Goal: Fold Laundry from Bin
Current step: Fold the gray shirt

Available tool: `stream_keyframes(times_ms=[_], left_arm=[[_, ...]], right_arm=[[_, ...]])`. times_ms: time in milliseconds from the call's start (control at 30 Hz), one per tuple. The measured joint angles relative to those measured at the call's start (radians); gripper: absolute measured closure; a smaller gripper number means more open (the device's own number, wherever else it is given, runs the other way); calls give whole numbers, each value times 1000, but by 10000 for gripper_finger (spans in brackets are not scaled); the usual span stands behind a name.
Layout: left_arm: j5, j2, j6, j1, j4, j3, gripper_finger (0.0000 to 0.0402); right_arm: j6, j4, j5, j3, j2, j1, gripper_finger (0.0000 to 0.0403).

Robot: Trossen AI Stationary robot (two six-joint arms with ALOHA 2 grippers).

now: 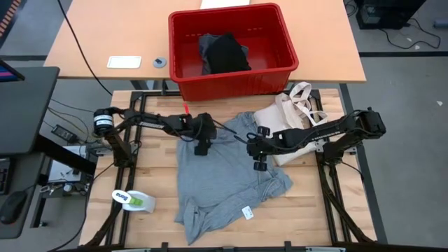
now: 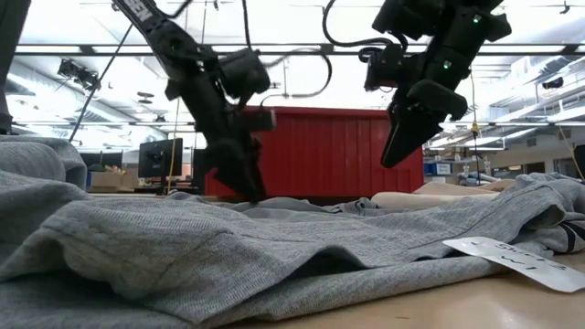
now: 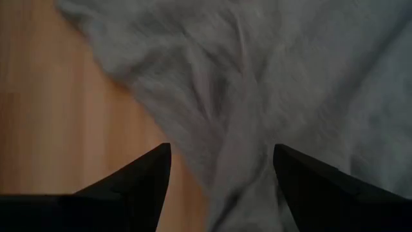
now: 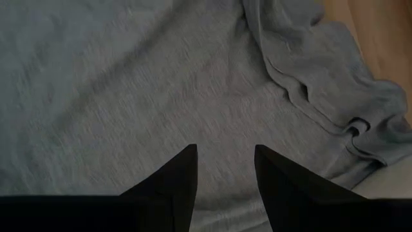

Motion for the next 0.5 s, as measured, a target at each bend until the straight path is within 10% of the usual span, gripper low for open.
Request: stream_keyframes(times_ms=[167, 500], left_arm=[[-1, 74, -6, 4, 47, 2, 152], [-6, -8, -119, 4, 24, 8, 387]], right_arm=[[1, 45, -23, -9, 2, -4, 241], [15, 43, -39, -10, 2, -4, 241]])
